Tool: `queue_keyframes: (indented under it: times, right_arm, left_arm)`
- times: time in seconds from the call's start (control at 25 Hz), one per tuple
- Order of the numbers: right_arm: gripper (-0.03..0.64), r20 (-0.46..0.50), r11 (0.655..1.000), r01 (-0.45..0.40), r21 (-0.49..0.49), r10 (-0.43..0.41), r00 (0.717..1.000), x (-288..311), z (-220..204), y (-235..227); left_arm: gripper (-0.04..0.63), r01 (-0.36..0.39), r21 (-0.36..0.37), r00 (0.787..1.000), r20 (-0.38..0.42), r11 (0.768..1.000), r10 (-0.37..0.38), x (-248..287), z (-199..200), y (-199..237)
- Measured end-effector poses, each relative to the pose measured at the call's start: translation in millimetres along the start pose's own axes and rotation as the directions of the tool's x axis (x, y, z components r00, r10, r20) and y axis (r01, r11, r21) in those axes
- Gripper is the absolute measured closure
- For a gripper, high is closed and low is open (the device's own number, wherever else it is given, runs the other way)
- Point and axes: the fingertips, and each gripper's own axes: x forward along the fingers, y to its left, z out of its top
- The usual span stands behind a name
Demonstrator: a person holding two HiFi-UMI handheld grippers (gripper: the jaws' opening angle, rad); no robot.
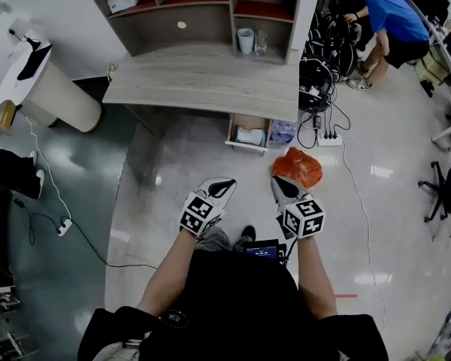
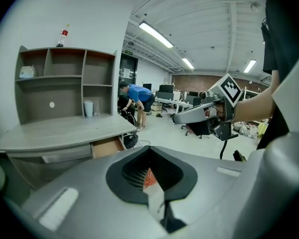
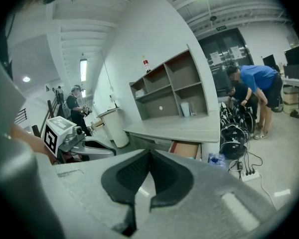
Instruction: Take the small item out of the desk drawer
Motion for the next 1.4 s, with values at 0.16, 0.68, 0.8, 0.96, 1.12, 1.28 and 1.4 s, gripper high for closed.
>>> queue_keyframes:
  times: [0.16, 0.68, 0.8, 0.96, 1.12, 1.28, 1.4]
  right_arm:
    - [0.620, -0.020, 1.000, -0.022, 0.001, 0.022, 1.000, 12.2, -1.0, 0.8]
    - [0.620, -0.046, 0.999, 0.045, 0.002, -0.045, 0.998, 60.5, 26.4, -28.2]
    - [0.620, -0.050, 0.998, 0.066, 0.007, -0.066, 0.997, 78.0, 35.4, -34.7]
    - [0.620, -0.049, 0.996, 0.093, 0.012, -0.092, 0.994, 102.2, 48.7, -41.0]
    - [0.620, -0.049, 0.992, 0.126, 0.020, -0.125, 0.991, 123.4, 60.5, -47.5]
    - [0.620, -0.047, 0.987, 0.161, 0.024, -0.160, 0.986, 136.3, 68.7, -50.5]
    - [0.620, -0.041, 0.982, 0.186, 0.029, -0.185, 0.982, 139.0, 73.5, -53.6]
  left_arm:
    - [0.595, -0.017, -0.029, 1.000, -0.014, 0.999, 0.017, 1.4, -7.8, 10.1]
    - [0.595, 0.048, -0.035, 0.999, -0.016, 0.998, -0.048, 36.8, 5.3, 69.9]
    - [0.595, 0.081, -0.032, 0.997, -0.017, 0.996, -0.082, 47.4, 12.9, 87.9]
    - [0.595, 0.116, -0.023, 0.993, -0.017, 0.993, -0.116, 60.7, 22.3, 115.7]
    - [0.595, 0.149, -0.014, 0.989, -0.012, 0.989, -0.150, 70.6, 32.1, 140.8]
    - [0.595, 0.179, -0.003, 0.984, -0.013, 0.984, -0.179, 75.0, 39.1, 160.3]
    - [0.595, 0.197, -0.004, 0.980, -0.012, 0.980, -0.197, 79.3, 42.7, 168.4]
